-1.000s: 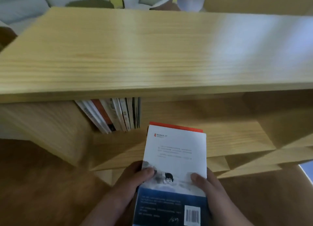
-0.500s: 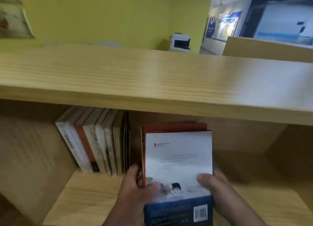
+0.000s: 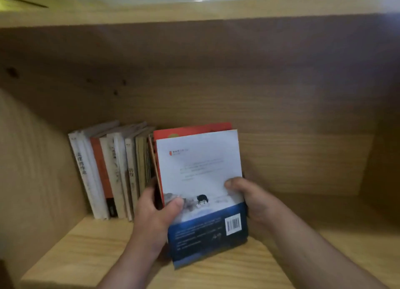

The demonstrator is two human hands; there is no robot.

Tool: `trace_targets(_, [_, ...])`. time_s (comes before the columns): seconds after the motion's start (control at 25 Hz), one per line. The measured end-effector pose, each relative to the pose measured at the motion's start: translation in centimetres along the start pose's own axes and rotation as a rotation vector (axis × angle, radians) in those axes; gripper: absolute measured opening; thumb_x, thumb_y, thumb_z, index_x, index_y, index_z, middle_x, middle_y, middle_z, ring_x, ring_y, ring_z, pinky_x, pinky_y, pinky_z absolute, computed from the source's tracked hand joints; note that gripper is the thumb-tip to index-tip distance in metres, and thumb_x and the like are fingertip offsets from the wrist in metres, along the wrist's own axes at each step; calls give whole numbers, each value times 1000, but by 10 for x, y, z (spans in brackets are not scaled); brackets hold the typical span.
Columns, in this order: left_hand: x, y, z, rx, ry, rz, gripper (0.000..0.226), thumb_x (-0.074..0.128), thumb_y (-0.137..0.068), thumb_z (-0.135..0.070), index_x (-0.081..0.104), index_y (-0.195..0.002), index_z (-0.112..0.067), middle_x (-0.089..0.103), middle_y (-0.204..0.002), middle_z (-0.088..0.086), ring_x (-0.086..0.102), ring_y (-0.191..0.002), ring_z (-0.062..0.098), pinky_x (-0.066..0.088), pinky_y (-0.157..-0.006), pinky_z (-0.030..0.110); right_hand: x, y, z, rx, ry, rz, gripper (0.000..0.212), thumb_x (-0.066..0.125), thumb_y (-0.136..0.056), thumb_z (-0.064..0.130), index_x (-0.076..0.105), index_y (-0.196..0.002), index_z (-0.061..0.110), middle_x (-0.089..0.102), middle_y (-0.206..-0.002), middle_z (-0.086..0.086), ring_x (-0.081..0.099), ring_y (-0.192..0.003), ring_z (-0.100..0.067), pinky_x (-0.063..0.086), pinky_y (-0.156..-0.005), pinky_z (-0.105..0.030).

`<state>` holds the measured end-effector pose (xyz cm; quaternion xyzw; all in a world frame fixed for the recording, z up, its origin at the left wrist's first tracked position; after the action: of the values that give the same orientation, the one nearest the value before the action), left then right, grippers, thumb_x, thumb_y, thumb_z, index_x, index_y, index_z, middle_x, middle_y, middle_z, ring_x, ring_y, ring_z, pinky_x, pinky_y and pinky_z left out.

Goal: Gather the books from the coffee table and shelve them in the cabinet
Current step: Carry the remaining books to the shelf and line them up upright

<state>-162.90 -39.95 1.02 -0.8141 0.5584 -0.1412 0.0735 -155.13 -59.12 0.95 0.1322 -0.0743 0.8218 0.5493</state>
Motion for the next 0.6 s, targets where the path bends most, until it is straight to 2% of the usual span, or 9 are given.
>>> trace_targets(0.08, [2,8,-1,61,-38,2,57,73,-46,-47,63,-100,-28,76,-98,6,72,-93,32,57,-82,54,-2,0,-5,-67,-22,15,65,69,-66,15,62,-131,11,75,-118,-20,71,-106,-42,54,-99,-56])
trace_targets(0.12, [6,12,-2,85,-59,20,56,72,-48,-49,62,-100,-29,74,-100,6,72,-94,32,57,-83,56,-4,2,-6,-102,-36,23,67,67,-67,12,61,-134,11,73,-122,-21,68,-113,-44,50,-105,-60])
trace_targets(0.16, [8,15,-3,103,-83,27,54,72,-50,-49,60,-100,-31,72,-100,3,71,-93,30,57,-83,54,-7,2,-6,-118,-46,32,68,65,-68,10,59,-136,11,71,-125,-21,66,-117,-45,47,-107,-61])
trace_targets(0.24, [10,18,-7,149,-143,31,50,71,-54,-47,56,-100,-34,68,-99,-7,70,-91,17,57,-80,41,-11,2,-9,-83,-39,51,66,65,-72,10,57,-138,13,71,-127,-19,66,-119,-43,47,-108,-59])
trace_targets(0.32, [11,20,-8,185,-230,7,54,72,-58,-45,56,-108,-29,68,-101,-8,69,-91,9,56,-80,33,-13,1,-14,-25,-23,86,60,67,-78,12,57,-138,17,72,-127,-17,68,-118,-41,49,-107,-57])
trace_targets(0.44, [7,15,-2,208,-315,-62,52,79,-74,-31,55,-119,-21,67,-109,-3,66,-98,13,51,-75,26,-12,0,-9,-52,8,79,46,67,-89,12,60,-132,26,74,-123,-11,71,-112,-39,51,-104,-60])
trace_targets(0.52, [2,11,0,227,-383,-160,56,80,-74,-32,53,-123,-23,62,-113,-3,62,-103,15,48,-76,24,-8,-2,-4,-135,183,-62,49,74,-89,24,56,-132,38,70,-129,2,70,-113,-34,55,-97,-57])
trace_targets(0.6, [-2,9,-2,232,-433,-268,66,83,-72,-30,49,-127,-22,55,-117,-3,57,-108,15,47,-81,24,-9,-3,0,-196,569,-344,54,77,-83,47,53,-127,28,63,-125,7,66,-108,-22,58,-89,-45])
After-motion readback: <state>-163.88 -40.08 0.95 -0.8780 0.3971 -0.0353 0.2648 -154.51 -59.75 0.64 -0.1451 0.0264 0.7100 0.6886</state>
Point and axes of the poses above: each hand's wrist, its own y-axis away from the middle knuckle, its own x-axis out of the palm, z = x × y, the point moved 6 cm from there along -y, towards the middle knuckle
